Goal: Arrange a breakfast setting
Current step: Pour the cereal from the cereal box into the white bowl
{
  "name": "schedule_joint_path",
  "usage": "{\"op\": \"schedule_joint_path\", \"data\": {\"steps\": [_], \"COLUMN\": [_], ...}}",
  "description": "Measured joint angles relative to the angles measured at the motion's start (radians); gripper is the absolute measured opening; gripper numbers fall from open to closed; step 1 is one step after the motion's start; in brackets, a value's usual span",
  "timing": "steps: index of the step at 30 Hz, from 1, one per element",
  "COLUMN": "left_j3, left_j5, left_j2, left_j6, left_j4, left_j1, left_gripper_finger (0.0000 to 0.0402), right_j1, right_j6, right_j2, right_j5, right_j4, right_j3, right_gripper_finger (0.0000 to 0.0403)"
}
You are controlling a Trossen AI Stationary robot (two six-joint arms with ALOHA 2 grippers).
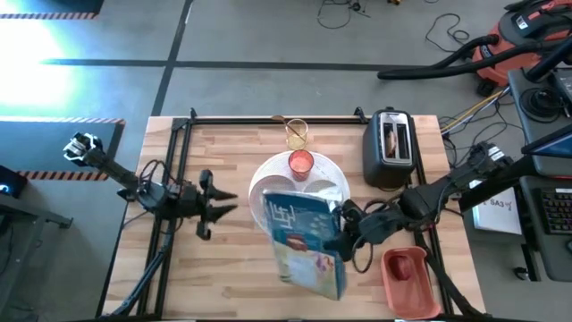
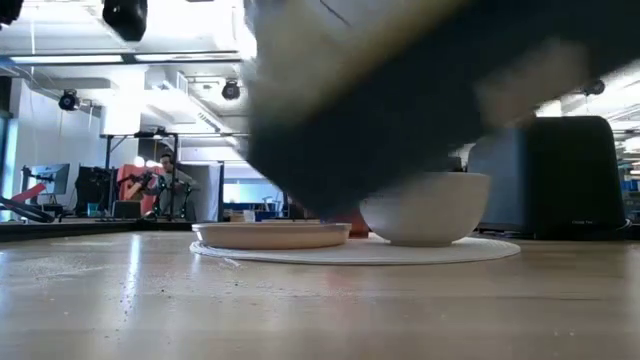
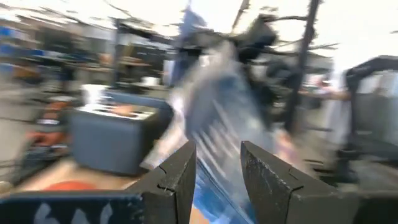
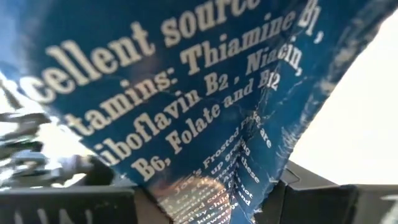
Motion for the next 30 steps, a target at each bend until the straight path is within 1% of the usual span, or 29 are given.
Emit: {"op": "schedule_joint_path", "data": {"steps": [2, 6, 8, 13, 18, 21, 24, 26, 30], "left_j3": [0.0, 0.0, 0.0, 0.0, 0.0, 0.0, 0.0, 0.0, 0.0], "left_j5": [-0.086, -0.289, -0.339, -0.342, -0.342, -0.342, -0.351, -0.374, -0.473], "left_j2": [-0.024, -0.083, -0.119, -0.197, -0.246, -0.263, -0.284, -0.301, -0.333], "left_j6": [0.028, 0.022, 0.019, 0.008, 0.011, 0.028, 0.072, 0.101, 0.163], "left_j4": [-0.051, -0.184, -0.237, -0.318, -0.371, -0.373, -0.373, -0.371, -0.372], "left_j1": [0.0, 0.0, 0.001, 0.001, 0.001, 0.001, 0.001, 0.001, 0.006], "left_gripper_finger": [0.011, 0.011, 0.011, 0.011, 0.011, 0.011, 0.011, 0.011, 0.011], "right_j1": [0.018, 0.051, 0.062, 0.079, 0.081, 0.081, 0.081, 0.075, 0.053], "right_j6": [0.076, 0.21, 0.272, 0.401, 0.499, 0.536, 0.566, 0.581, 0.609], "right_j2": [0.034, 0.091, 0.119, 0.177, 0.24, 0.276, 0.299, 0.31, 0.323], "right_j5": [0.0, 0.003, -0.001, -0.056, -0.182, -0.263, -0.319, -0.344, -0.376], "right_j4": [-0.152, -0.448, -0.569, -0.772, -0.936, -1.017, -1.065, -1.079, -1.087], "right_j3": [0.082, 0.269, 0.365, 0.571, 0.726, 0.805, 0.859, 0.878, 0.891], "right_gripper_finger": [0.012, 0.0119, 0.0119, 0.0118, 0.0119, 0.0119, 0.0119, 0.0119, 0.0119]}}
